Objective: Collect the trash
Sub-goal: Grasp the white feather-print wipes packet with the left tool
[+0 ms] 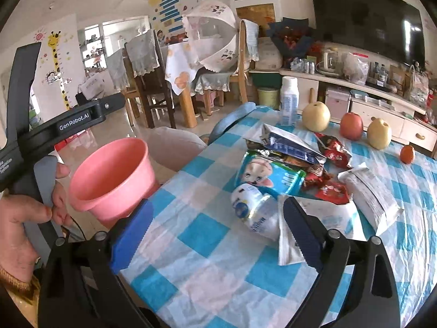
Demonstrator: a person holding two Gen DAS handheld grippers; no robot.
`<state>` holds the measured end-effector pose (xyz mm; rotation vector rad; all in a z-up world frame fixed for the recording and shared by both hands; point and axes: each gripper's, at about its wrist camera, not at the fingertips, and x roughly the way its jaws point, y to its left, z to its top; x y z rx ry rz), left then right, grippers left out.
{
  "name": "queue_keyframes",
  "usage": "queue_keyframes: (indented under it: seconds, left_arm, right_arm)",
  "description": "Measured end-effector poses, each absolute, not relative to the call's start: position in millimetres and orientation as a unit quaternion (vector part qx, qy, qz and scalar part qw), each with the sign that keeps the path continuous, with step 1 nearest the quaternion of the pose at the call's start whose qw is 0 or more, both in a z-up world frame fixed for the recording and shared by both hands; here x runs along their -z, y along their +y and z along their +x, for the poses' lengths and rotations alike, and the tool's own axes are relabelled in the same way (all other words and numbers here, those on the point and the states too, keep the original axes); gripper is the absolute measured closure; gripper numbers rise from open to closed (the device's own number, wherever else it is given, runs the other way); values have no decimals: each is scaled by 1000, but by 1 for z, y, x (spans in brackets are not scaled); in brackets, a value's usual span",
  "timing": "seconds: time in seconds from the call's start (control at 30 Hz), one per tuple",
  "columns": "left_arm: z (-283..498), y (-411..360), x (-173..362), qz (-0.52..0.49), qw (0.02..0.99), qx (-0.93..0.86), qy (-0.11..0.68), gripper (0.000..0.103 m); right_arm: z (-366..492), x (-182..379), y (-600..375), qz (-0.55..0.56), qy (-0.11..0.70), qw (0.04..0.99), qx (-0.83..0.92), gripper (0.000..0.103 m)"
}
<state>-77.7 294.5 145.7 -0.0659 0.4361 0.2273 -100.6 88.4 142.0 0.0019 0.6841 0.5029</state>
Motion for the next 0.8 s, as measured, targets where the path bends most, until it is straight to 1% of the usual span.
queue_keyframes:
  seconds: [0.2, 0.43, 0.53, 0.8]
  left_arm:
    - [-73, 265, -142, 5, 972, -99, 212, 14]
    - [-65, 235, -134, 40, 970, -76, 226, 14]
    - [-64, 223, -130, 52, 970, -66, 230, 14]
    - [-61, 195, -124, 77, 967, -42, 240, 14]
  right_arm:
    - [-99, -140, 69, 9, 335, 911, -239, 8]
    - [-94, -139, 42, 26, 340, 913, -225, 7]
    - [-89, -137, 26, 38, 346, 912, -215, 6]
    - [-79, -136, -17, 69, 348, 916, -186, 5]
